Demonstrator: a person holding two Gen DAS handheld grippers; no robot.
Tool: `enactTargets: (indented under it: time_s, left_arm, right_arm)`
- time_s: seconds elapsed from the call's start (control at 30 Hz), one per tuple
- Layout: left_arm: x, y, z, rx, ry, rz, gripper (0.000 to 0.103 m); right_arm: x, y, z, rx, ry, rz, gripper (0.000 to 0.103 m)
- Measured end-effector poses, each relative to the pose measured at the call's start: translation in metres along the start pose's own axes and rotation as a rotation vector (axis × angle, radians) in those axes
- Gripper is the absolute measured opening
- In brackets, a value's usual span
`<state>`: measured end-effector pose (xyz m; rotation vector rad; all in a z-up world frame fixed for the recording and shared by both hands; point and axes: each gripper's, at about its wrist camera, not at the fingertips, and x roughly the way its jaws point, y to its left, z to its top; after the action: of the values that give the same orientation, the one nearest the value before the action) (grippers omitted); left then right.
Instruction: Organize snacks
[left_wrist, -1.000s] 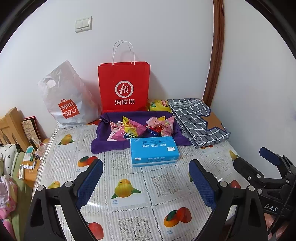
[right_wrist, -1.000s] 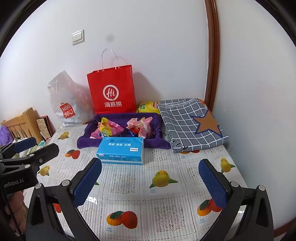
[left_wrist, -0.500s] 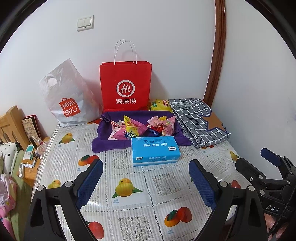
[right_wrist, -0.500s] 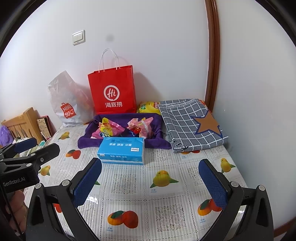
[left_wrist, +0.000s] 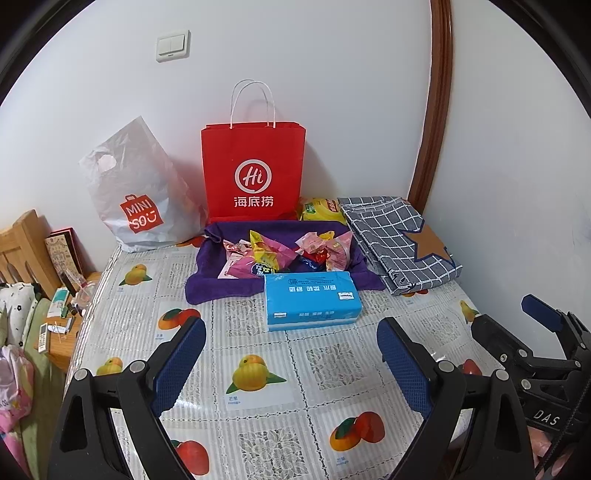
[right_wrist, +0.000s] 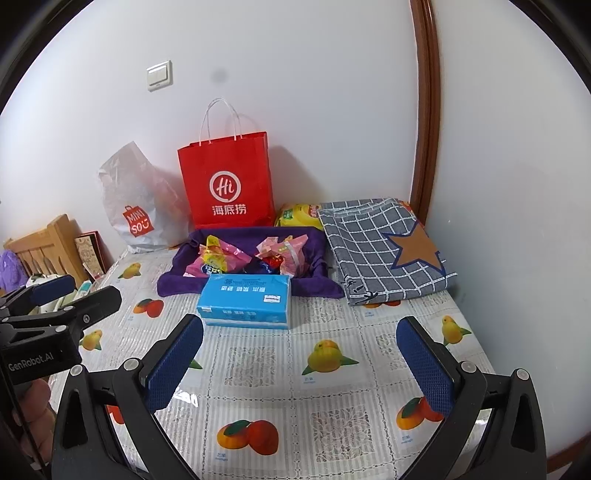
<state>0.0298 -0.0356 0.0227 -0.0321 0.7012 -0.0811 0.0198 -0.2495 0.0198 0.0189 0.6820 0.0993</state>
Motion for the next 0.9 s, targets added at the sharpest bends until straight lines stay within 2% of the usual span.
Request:
enactTargets:
  time_s: [0.9]
  left_arm:
    - [-0.0041, 0.0004, 0.0032, -0.007, -0.007, 0.007, 0.094]
  right_arm:
    - [-0.0025, 0.0056, 0.0024, -0.014, -0.009, 0.002, 0.103]
